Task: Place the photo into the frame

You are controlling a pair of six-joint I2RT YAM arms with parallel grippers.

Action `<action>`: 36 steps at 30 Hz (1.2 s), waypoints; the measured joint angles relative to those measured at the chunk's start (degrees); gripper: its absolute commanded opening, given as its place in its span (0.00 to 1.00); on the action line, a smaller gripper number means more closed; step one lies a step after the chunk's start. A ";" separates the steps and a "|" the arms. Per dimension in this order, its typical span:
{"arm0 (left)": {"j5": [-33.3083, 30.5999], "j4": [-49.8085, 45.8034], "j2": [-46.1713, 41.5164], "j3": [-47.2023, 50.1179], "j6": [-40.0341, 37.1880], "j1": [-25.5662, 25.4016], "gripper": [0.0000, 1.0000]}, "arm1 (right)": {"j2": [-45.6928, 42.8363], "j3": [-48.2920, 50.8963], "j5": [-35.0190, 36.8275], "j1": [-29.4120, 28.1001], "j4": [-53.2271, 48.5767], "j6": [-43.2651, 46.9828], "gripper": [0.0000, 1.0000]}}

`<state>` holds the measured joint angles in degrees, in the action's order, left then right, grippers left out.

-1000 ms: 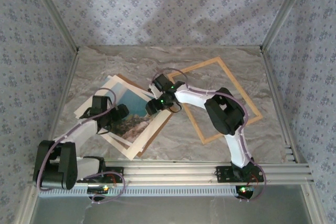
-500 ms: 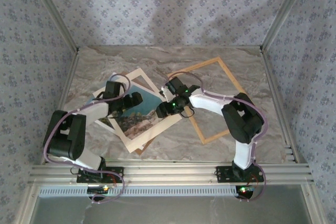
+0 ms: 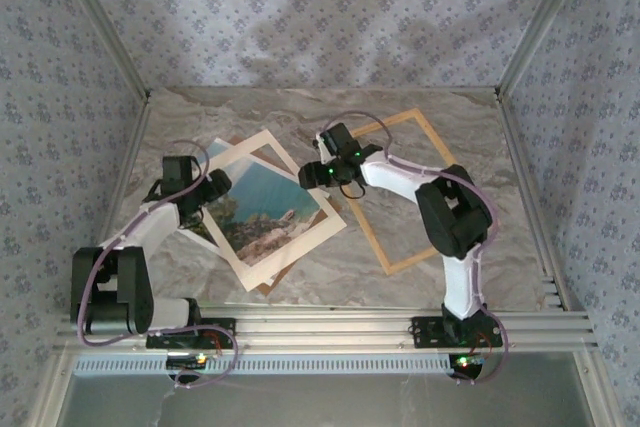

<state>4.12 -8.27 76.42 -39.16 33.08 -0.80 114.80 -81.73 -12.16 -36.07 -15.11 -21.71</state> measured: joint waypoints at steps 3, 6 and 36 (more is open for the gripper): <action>-0.79 -0.81 0.83 0.00 0.00 0.48 0.92 | 4.17 -4.66 0.57 0.28 0.07 -0.37 0.73; -0.79 -0.96 2.25 0.00 0.00 0.48 0.92 | 7.52 -8.41 0.98 0.26 0.00 -0.63 0.73; 8.13 10.73 11.67 -0.24 0.61 -0.50 0.88 | 6.14 -3.26 -7.69 0.50 -1.79 -4.15 0.61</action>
<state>12.25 2.46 88.09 -39.40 33.69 -1.30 120.95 -84.99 -19.86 -35.57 -16.91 -25.87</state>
